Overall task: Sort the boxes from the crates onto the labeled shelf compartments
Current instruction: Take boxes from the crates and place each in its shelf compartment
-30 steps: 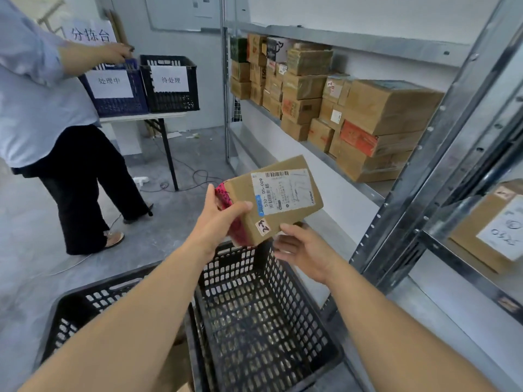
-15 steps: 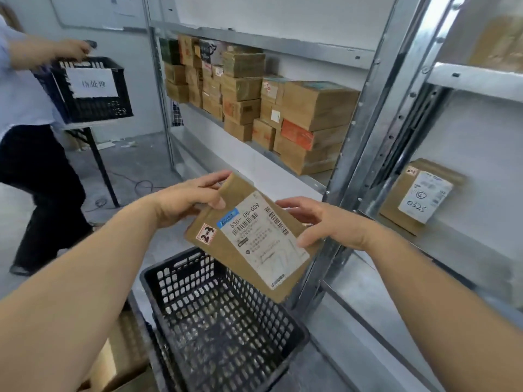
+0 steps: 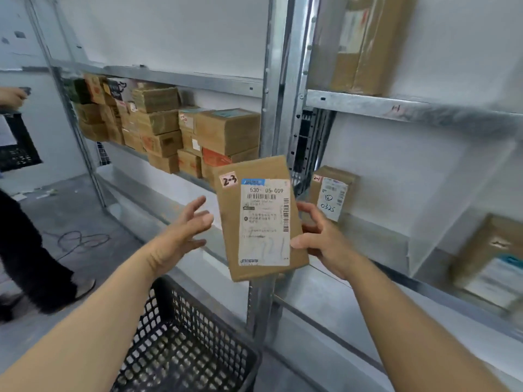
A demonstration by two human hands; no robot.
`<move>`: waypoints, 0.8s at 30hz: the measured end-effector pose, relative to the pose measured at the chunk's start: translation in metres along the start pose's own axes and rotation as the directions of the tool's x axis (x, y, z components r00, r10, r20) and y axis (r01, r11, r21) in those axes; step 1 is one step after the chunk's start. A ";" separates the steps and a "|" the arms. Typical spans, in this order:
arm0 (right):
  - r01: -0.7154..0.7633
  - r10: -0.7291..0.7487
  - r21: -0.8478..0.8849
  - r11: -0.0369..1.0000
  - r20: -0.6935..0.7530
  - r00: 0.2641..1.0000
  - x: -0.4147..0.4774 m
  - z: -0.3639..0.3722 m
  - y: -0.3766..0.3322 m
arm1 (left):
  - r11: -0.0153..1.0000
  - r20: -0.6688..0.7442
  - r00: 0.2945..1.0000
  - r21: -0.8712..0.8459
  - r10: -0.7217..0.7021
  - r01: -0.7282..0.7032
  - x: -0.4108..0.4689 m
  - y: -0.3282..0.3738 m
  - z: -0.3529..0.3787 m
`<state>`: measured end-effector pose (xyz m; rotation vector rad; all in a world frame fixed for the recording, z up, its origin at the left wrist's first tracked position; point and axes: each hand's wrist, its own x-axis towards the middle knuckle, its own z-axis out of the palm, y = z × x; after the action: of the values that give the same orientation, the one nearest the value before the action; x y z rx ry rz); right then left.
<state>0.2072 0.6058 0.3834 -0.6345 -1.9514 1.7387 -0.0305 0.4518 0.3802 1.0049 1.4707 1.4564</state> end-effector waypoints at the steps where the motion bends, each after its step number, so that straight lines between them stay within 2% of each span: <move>1: 0.026 -0.025 0.025 0.999 -0.054 0.998 -0.007 -0.009 -0.002 | 1.000 0.048 0.999 -0.001 -0.005 0.005 0.002 -0.003 0.018; 5: 0.111 -0.096 0.062 0.992 -0.210 0.973 -0.043 -0.050 -0.011 | 1.000 0.222 0.975 0.017 -0.005 0.001 0.008 -0.005 0.095; 12: 0.137 -0.133 -0.008 0.991 -0.312 0.941 -0.128 -0.116 -0.015 | 0.998 0.287 0.956 -0.007 0.064 -0.065 0.008 0.011 0.194; 18: 0.188 -0.216 -0.108 0.976 -0.393 0.894 -0.214 -0.166 -0.019 | 0.993 0.424 0.898 -0.035 0.119 -0.114 0.000 0.029 0.286; 24: 0.165 -0.264 -0.233 0.958 -0.504 0.822 -0.293 -0.216 -0.022 | 0.984 0.545 0.823 -0.019 0.160 -0.178 -0.004 0.033 0.384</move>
<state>0.5698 0.5956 0.4197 -0.8186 -1.7064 1.1000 0.3307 0.5830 0.4140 1.4601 1.0057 1.1257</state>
